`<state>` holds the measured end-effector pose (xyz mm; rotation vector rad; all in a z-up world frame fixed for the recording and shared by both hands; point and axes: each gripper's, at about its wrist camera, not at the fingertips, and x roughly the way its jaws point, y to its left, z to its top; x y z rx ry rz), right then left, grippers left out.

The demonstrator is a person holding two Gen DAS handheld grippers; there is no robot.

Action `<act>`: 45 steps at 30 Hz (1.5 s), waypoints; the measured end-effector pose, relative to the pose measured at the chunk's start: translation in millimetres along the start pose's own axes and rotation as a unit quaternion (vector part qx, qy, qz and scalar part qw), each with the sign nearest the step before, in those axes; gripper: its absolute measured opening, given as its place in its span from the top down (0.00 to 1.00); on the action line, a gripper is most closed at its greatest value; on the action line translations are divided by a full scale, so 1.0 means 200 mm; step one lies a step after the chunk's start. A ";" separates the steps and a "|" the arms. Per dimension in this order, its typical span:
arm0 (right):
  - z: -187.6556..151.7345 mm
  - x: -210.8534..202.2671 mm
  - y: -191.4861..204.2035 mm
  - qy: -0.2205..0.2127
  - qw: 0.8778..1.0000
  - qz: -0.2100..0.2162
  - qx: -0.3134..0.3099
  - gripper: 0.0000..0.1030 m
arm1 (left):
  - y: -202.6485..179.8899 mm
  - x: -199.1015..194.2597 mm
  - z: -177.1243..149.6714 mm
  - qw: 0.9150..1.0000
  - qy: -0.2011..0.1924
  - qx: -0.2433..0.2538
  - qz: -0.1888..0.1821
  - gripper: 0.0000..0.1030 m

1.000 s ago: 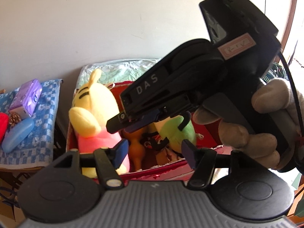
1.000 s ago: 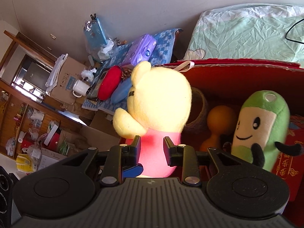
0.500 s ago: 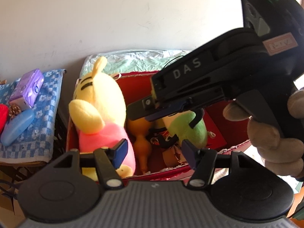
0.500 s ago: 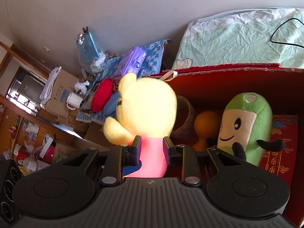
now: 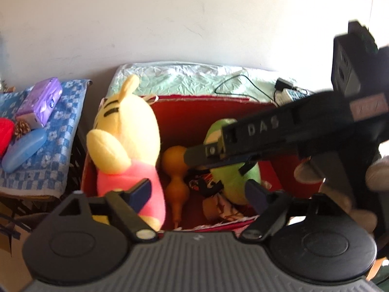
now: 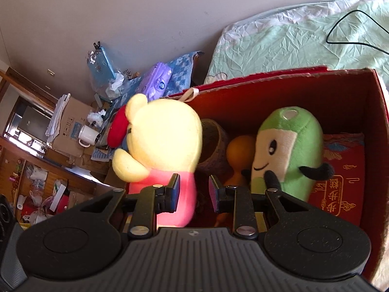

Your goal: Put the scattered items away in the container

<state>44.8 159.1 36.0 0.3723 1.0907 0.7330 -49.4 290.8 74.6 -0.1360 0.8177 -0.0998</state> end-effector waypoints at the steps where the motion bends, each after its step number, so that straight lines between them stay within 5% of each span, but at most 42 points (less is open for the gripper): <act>1: 0.00 -0.01 -0.01 0.000 1.000 -0.001 0.000 0.70 | -0.01 0.00 0.01 1.000 -0.003 -0.002 0.002 0.16; 22: -0.02 -0.24 -0.09 -0.043 0.999 0.001 0.005 0.69 | -0.12 0.02 0.10 0.996 0.002 -0.056 0.074 0.16; 45: -0.25 -0.44 -0.12 -0.149 0.984 -0.057 0.077 0.66 | -0.26 0.10 0.08 0.999 0.016 0.022 0.030 0.04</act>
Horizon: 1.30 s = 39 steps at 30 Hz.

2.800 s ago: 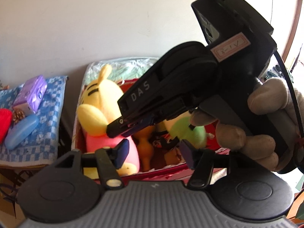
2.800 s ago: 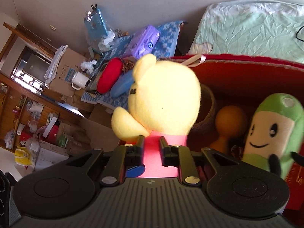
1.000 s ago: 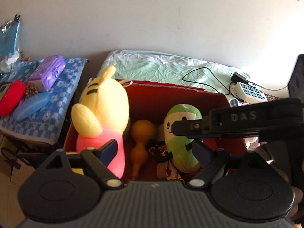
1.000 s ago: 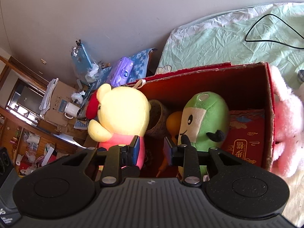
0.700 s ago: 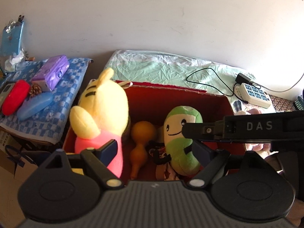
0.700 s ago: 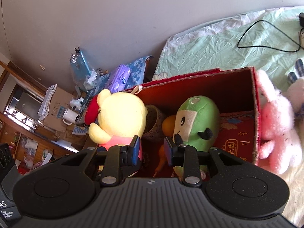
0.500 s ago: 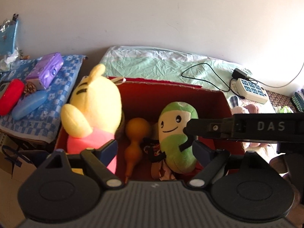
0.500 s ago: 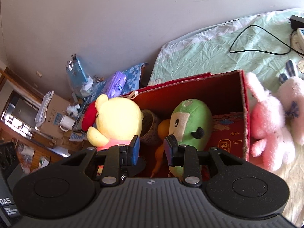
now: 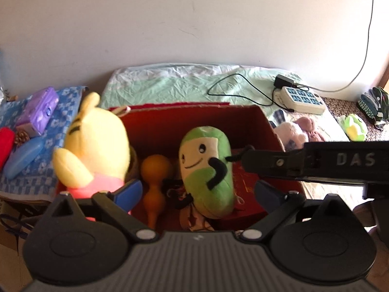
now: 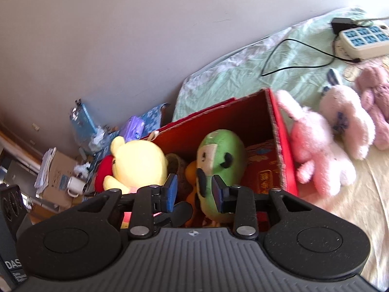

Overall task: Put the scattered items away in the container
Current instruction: 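Move the right gripper out of the box toward the pink teddy bear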

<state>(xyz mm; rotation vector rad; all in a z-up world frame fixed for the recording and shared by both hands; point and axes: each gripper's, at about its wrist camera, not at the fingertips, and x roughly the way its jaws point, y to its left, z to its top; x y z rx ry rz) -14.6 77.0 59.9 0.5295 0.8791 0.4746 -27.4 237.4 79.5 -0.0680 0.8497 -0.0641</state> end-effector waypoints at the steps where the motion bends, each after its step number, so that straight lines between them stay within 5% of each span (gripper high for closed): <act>1: 0.00 -0.02 -0.02 -0.004 1.000 0.000 0.006 0.66 | -0.01 0.01 0.00 1.000 0.001 0.002 0.003 0.04; 7: 0.02 -0.11 -0.12 -0.022 0.999 0.018 0.027 0.62 | -0.06 0.03 -0.01 0.999 0.010 -0.025 0.023 0.01; 19: 0.15 -0.28 -0.33 0.010 0.998 0.054 -0.034 0.62 | -0.38 -0.01 0.00 0.991 0.012 -0.063 0.117 0.01; 25: 0.23 -0.36 -0.49 0.023 0.996 0.054 -0.063 0.59 | -0.64 -0.09 -0.02 0.987 -0.036 -0.061 0.147 0.01; 39: 0.31 -0.43 -0.86 0.037 0.999 0.031 -0.018 0.59 | -1.15 0.02 -0.07 0.998 -0.042 0.024 0.032 0.05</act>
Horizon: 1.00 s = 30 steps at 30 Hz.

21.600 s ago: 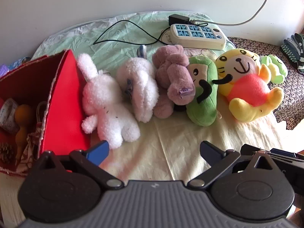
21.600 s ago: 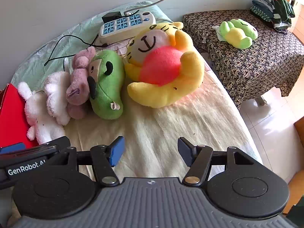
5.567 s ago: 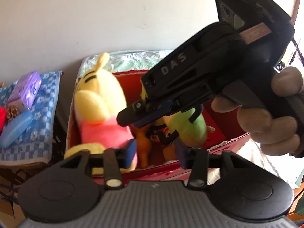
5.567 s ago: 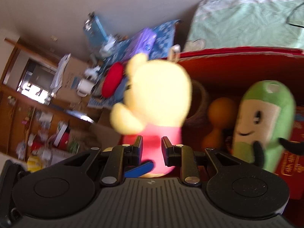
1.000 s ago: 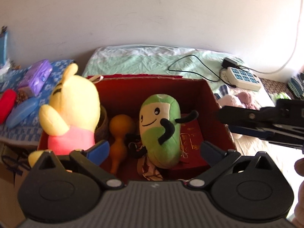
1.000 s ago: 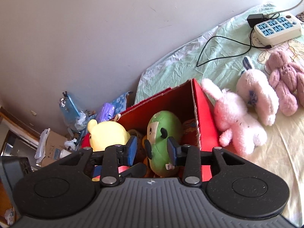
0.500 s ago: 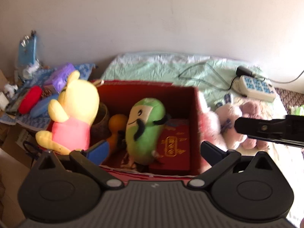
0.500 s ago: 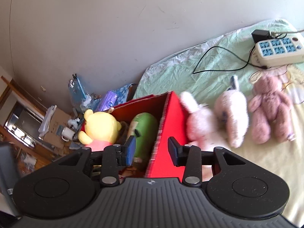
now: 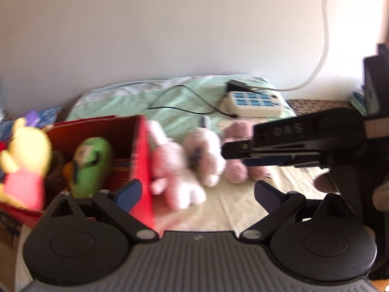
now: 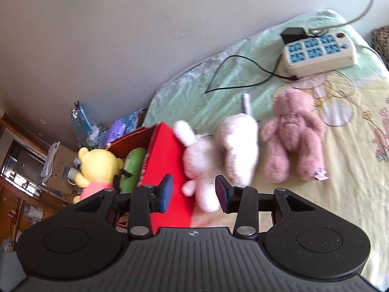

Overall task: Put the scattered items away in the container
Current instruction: 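Move the right gripper out of the box toward the pink teddy bear, then grasp the pink teddy bear by its head with the right gripper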

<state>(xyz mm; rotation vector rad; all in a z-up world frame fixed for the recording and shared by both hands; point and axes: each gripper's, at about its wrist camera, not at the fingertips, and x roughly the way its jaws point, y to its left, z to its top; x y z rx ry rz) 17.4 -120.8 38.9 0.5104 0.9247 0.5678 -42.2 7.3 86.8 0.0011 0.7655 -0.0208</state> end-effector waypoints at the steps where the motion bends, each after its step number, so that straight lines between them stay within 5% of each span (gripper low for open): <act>1: 0.00 0.00 -0.03 0.000 1.000 -0.004 0.005 0.59 | -0.02 0.02 -0.01 1.000 0.000 0.005 -0.011 0.05; 6: 0.01 0.01 -0.18 0.007 0.999 -0.027 0.030 0.59 | -0.05 0.17 -0.05 0.998 0.030 -0.004 -0.053 0.05; 14: 0.06 0.00 -0.43 0.005 0.995 -0.074 0.066 0.59 | -0.03 0.35 -0.10 0.996 0.048 -0.036 -0.071 0.05; 21: 0.14 0.01 -0.54 0.006 0.992 -0.096 0.081 0.59 | -0.11 0.48 -0.05 0.996 0.051 -0.010 -0.068 0.05; 25: 0.20 0.06 -0.57 0.012 0.992 -0.101 0.073 0.45 | -0.18 0.55 0.01 0.997 0.040 0.016 -0.065 0.05; 30: 0.28 0.11 -0.62 0.011 0.992 -0.110 0.068 0.45 | -0.27 0.63 0.01 0.995 0.042 0.035 -0.084 0.07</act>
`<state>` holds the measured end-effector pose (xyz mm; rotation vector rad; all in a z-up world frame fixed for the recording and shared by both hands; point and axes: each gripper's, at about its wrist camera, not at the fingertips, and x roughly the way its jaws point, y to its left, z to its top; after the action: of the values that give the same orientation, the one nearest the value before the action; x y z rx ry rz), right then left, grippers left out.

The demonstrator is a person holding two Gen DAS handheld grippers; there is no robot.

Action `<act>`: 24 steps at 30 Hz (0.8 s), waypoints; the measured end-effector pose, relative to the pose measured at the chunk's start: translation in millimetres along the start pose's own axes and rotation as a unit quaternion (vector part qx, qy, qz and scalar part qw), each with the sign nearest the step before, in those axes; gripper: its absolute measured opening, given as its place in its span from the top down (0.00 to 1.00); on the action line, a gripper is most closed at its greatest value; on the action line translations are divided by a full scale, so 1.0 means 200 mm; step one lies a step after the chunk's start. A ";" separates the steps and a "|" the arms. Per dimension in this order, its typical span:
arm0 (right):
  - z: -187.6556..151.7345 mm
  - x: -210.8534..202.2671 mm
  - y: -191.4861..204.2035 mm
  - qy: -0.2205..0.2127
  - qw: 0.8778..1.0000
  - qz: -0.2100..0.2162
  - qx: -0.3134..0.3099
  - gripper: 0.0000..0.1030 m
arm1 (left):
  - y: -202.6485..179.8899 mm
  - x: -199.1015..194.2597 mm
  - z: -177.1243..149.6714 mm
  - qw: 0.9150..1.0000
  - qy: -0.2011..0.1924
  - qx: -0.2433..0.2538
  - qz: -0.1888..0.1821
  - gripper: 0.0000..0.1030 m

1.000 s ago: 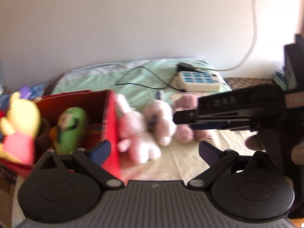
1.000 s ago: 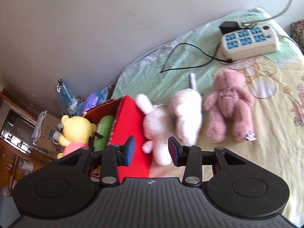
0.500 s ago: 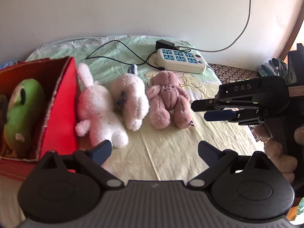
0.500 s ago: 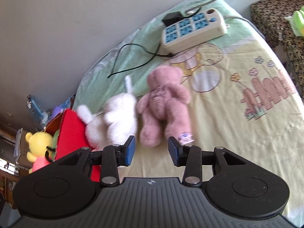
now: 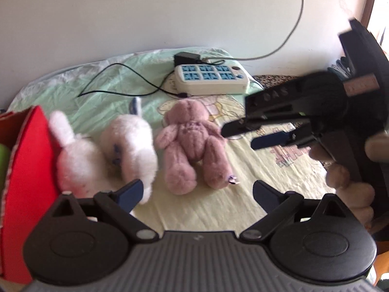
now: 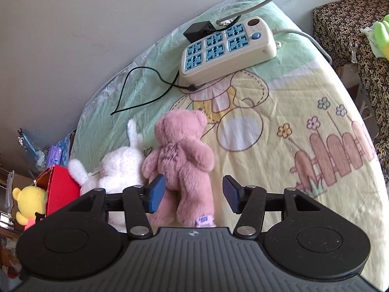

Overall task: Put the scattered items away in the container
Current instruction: 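Grasp the pink teddy bear by its head with the right gripper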

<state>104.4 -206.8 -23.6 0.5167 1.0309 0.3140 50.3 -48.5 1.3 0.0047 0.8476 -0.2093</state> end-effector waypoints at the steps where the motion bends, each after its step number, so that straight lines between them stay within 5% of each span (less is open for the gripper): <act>1: 0.02 0.01 -0.01 0.001 1.000 -0.001 -0.002 0.45 | -0.02 0.02 0.00 1.000 0.002 0.006 -0.004 0.07; 7: 0.07 0.08 -0.04 0.024 1.000 -0.002 -0.011 0.45 | -0.09 0.13 0.02 0.999 0.012 0.026 -0.025 0.07; 24: 0.17 0.31 0.00 0.086 0.994 0.052 -0.046 0.38 | -0.08 0.39 0.05 0.997 0.037 0.067 0.004 0.03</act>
<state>163.9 -185.8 -56.3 0.4658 1.1532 0.5031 104.8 -78.7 -50.0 0.1420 0.9069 -0.2598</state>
